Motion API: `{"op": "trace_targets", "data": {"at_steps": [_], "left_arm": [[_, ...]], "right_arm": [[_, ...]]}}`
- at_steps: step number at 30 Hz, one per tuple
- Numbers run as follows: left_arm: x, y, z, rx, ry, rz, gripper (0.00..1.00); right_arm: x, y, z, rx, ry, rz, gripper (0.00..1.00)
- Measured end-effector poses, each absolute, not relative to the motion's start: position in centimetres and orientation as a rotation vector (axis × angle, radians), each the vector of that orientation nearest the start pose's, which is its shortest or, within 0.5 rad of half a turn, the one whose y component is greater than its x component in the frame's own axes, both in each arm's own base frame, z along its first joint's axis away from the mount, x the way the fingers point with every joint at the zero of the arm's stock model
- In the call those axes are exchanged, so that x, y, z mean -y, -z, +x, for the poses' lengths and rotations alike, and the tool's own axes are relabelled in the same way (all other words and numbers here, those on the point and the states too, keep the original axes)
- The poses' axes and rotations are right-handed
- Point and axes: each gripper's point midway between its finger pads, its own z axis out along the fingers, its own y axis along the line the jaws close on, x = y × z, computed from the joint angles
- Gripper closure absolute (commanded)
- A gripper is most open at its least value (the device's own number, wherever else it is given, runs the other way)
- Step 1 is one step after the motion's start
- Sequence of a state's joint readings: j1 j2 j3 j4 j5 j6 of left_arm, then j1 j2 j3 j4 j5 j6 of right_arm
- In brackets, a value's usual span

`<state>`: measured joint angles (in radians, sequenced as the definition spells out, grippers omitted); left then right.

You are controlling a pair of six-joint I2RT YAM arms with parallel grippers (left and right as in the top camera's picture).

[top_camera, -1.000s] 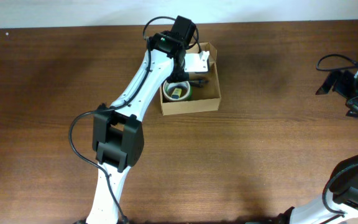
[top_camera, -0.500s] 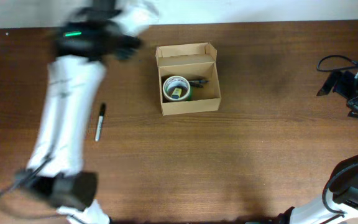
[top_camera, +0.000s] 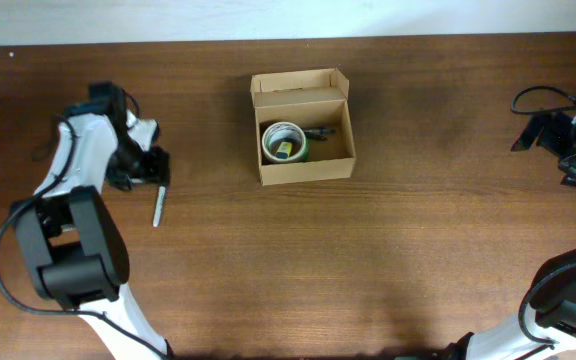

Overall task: Pack container
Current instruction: 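Lower the black pen into the box and open the left gripper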

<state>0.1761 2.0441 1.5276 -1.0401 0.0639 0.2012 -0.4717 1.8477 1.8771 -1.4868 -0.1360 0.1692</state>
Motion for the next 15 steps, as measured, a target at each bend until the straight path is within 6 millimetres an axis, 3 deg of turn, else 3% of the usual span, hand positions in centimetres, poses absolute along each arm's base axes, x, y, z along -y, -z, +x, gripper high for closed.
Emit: {"op": "trace_targets", "data": {"at_steps": [5, 9, 12, 15], "left_arm": [[-4.5, -1.9, 38.5, -3.104, 0.047, 0.096, 0.5], [-3.8, -1.2, 38.2, -3.114, -0.024, 0.163, 0.52], [-3.8, -0.7, 38.0, -3.114, -0.048, 0.17, 0.6], [-4.0, -0.4, 38.0, -3.113, -0.063, 0.164, 0.62]], "right_arm": [[14.6, -19.2, 33.7, -2.841, -0.172, 0.93, 0.01], [14.6, -19.2, 33.8, -2.839, -0.171, 0.93, 0.01], [14.6, -19.2, 33.8, -2.838, -0.172, 0.933, 0.01], [14.6, -19.2, 33.8, -2.838, -0.172, 0.934, 0.01]]}}
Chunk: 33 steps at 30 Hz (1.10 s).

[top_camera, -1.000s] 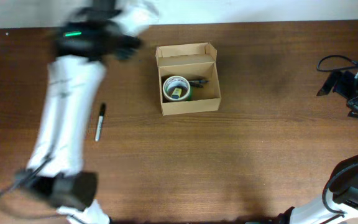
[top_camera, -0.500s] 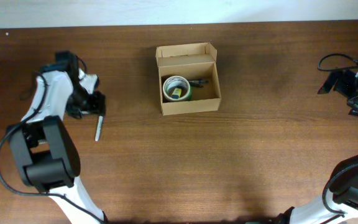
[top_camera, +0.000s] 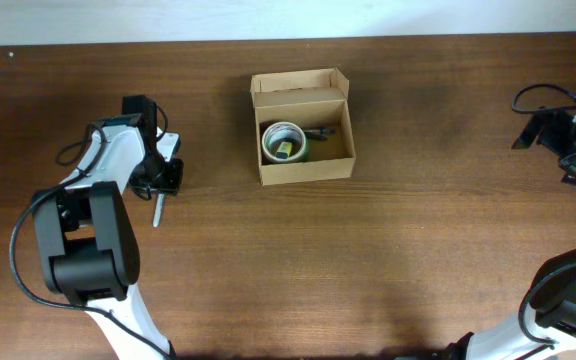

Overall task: Pack container
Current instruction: 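Lower the black pen into the box and open the left gripper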

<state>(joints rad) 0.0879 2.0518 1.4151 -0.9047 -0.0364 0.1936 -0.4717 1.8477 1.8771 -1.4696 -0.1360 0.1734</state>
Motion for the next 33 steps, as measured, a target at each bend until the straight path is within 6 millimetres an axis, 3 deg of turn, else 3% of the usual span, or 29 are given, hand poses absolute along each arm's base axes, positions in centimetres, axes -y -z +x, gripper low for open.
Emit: {"op": "trace_targets", "data": {"at_steps": [2, 8, 13, 20, 23, 25, 27, 30, 33], "left_arm": [[-4.1, -0.3, 37.9, -3.113, -0.07, 0.158, 0.63], [-4.0, 0.2, 37.5, -3.121, -0.07, 0.141, 0.86], [-4.3, 0.3, 37.6, -3.105, -0.091, 0.13, 0.98], [-4.4, 0.1, 37.4, -3.1, -0.1, 0.13, 0.98], [-4.2, -0.6, 36.2, -3.179, -0.081, 0.156, 0.98], [-4.3, -2.2, 36.9, -3.189, -0.079, 0.184, 0.98], [-4.5, -5.4, 39.7, -3.12, -0.093, 0.216, 0.98], [-4.7, -12.6, 45.2, -2.903, -0.113, 0.245, 0.98], [-3.3, -20.4, 48.9, -2.672, -0.067, 0.381, 0.98]], "right_arm": [[14.6, -19.2, 33.8, -2.838, -0.172, 0.934, 0.01], [14.6, -19.2, 33.8, -2.838, -0.172, 0.935, 0.01], [14.6, -19.2, 33.8, -2.837, -0.172, 0.937, 0.01], [14.6, -19.2, 33.7, -2.839, -0.173, 0.939, 0.01], [14.5, -19.2, 33.6, -2.844, -0.174, 0.942, 0.01], [14.5, -19.2, 33.5, -2.848, -0.176, 0.945, 0.01], [14.4, -19.2, 33.3, -2.855, -0.176, 0.946, 0.01], [14.3, -19.1, 33.0, -2.866, -0.176, 0.951, 0.01], [14.2, -19.1, 32.8, -2.877, -0.179, 0.955, 0.01]]}}
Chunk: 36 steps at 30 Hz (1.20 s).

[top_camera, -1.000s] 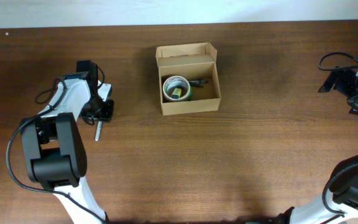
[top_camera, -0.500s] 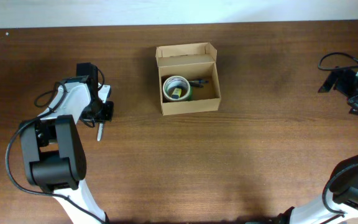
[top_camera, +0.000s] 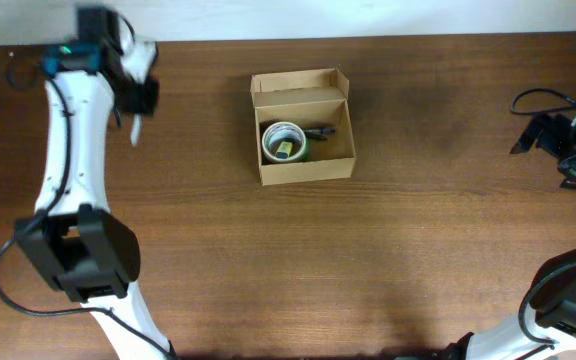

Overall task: Pack container
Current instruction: 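Lower the black pen into the box and open the left gripper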

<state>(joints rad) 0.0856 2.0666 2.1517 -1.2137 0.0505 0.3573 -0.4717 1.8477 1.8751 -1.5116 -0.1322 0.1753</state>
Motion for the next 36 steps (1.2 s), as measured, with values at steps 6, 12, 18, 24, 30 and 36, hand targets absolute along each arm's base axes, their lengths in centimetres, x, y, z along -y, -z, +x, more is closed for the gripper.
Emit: {"op": "trace_targets", "data": {"at_steps": [6, 12, 18, 24, 30, 36], "left_arm": [[4.3, -29.8, 50.1, -2.28, 0.028, 0.876, 0.98], [16.0, -30.1, 47.2, -1.972, 0.089, 1.421, 0.98], [23.7, -26.5, 45.2, -1.785, 0.107, 1.753, 0.98], [25.6, -17.9, 46.4, -1.846, 0.041, 1.954, 0.98], [24.8, -12.0, 47.5, -1.929, -0.013, 2.045, 0.98], [24.7, -11.1, 48.8, -1.926, -0.073, 2.033, 0.98]], "right_arm": [[14.2, -19.1, 32.7, -2.879, -0.18, 0.958, 0.01], [14.1, -19.1, 32.7, -2.879, -0.181, 0.958, 0.01], [14.1, -19.1, 32.7, -2.88, -0.181, 0.957, 0.01], [14.1, -19.1, 32.6, -2.883, -0.182, 0.96, 0.01], [14.0, -19.0, 32.5, -2.89, -0.184, 0.963, 0.01], [14.0, -19.0, 32.4, -2.893, -0.185, 0.965, 0.01]]}}
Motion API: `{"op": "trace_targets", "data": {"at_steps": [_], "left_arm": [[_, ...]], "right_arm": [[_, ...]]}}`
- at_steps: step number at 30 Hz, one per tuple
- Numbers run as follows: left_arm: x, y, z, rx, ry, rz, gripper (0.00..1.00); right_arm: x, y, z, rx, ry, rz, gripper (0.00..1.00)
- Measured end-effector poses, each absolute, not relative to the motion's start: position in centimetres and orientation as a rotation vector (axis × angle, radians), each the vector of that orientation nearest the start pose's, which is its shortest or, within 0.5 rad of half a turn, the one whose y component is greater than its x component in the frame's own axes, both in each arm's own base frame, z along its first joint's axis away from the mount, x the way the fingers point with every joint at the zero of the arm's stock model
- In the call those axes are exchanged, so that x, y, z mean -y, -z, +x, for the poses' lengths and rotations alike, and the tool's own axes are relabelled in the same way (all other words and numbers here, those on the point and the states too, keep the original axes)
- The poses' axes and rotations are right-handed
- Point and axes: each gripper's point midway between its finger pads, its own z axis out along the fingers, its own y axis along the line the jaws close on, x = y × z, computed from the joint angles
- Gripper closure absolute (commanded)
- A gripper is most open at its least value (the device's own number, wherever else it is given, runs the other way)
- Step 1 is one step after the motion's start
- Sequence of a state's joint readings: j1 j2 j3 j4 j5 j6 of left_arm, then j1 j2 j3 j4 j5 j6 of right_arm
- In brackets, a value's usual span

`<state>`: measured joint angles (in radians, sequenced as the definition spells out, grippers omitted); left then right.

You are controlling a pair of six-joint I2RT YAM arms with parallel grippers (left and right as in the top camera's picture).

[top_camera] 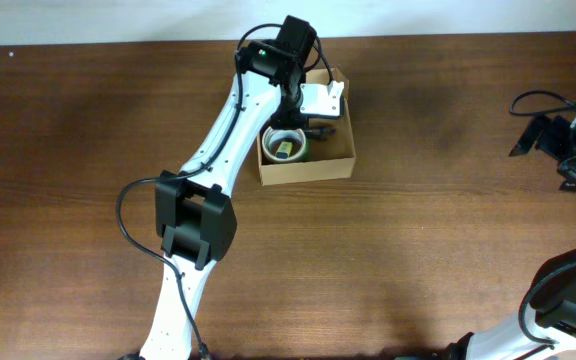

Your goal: Pack container

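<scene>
An open cardboard box (305, 170) stands at the table's far middle. Inside it lie a roll of tape (285, 142) and a small dark item (320, 131). My left arm reaches across from the left, and its gripper (311, 108) hangs over the box's back half, just right of the roll. The gripper's body hides its fingers and the white pen; no pen lies anywhere on the table. My right gripper (571, 140) rests at the far right edge, well away from the box, and its jaws are too small to read.
The box's back flap (298, 80) stands up behind the left gripper. Cables trail by the right arm (538, 100) at the right edge. My left arm's base (193, 215) sits in front of the box, to its left.
My left gripper was raised over the far left corner with the white pen in it. Now it is over the box at the far middle. The right arm has not moved.
A white pen lay on the table at the left, with my left gripper just behind it. Then the gripper was down on the pen's upper end. Then it held the pen up over the far left corner, and now it hangs over the open box.
</scene>
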<state>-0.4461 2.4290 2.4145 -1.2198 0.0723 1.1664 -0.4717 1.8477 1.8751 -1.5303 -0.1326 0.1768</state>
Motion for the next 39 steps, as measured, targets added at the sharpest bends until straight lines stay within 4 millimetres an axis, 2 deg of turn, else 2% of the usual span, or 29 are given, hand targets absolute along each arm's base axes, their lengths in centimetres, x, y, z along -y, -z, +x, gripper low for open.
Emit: {"op": "trace_targets", "data": {"at_steps": [5, 9, 16, 17, 18, 19, 22, 24, 29, 33, 36, 39], "left_arm": [[24.9, -11.2, 49.9, 2.423, 0.148, -2.543, 0.98], [24.9, -11.0, 50.1, 2.435, 0.155, -2.533, 0.98], [24.9, -9.2, 50.1, 2.445, 0.129, -2.482, 0.98], [24.9, -9.0, 50.1, 2.446, 0.126, -2.476, 0.92], [24.9, -8.9, 50.1, 2.445, 0.125, -2.474, 0.82], [24.9, -8.8, 50.1, 2.446, 0.123, -2.471, 0.67], [24.9, -8.8, 50.1, 2.462, 0.118, -2.457, 0.38], [24.9, -8.8, 50.1, 2.488, 0.112, -2.432, 0.3], [25.0, -8.9, 50.3, 2.59, 0.095, -2.343, 0.17], [25.4, -9.8, 50.7, 2.732, 0.057, -2.241, 0.14], [25.7, -12.1, 50.6, 2.844, -0.013, -2.182, 0.14], [25.6, -16.7, 50.4, 2.977, -0.073, -2.147, 0.14]], "right_arm": [[14.0, -19.0, 32.4, -2.893, -0.185, 0.963, 0.01], [14.0, -19.0, 32.4, -2.893, -0.185, 0.964, 0.01], [14.0, -19.0, 32.4, -2.893, -0.185, 0.964, 0.01], [14.0, -19.0, 32.4, -2.893, -0.185, 0.964, 0.01], [14.0, -19.0, 32.4, -2.893, -0.185, 0.963, 0.01], [14.0, -19.0, 32.4, -2.893, -0.185, 0.963, 0.01], [14.0, -19.0, 32.4, -2.893, -0.185, 0.964, 0.01], [14.0, -19.0, 32.4, -2.893, -0.185, 0.964, 0.01], [14.0, -19.0, 32.4, -2.891, -0.184, 0.962, 0.01], [14.1, -19.0, 32.6, -2.886, -0.183, 0.96, 0.01], [14.1, -19.0, 32.6, -2.886, -0.183, 0.961, 0.01], [14.1, -19.0, 32.6, -2.886, -0.183, 0.961, 0.01]]}}
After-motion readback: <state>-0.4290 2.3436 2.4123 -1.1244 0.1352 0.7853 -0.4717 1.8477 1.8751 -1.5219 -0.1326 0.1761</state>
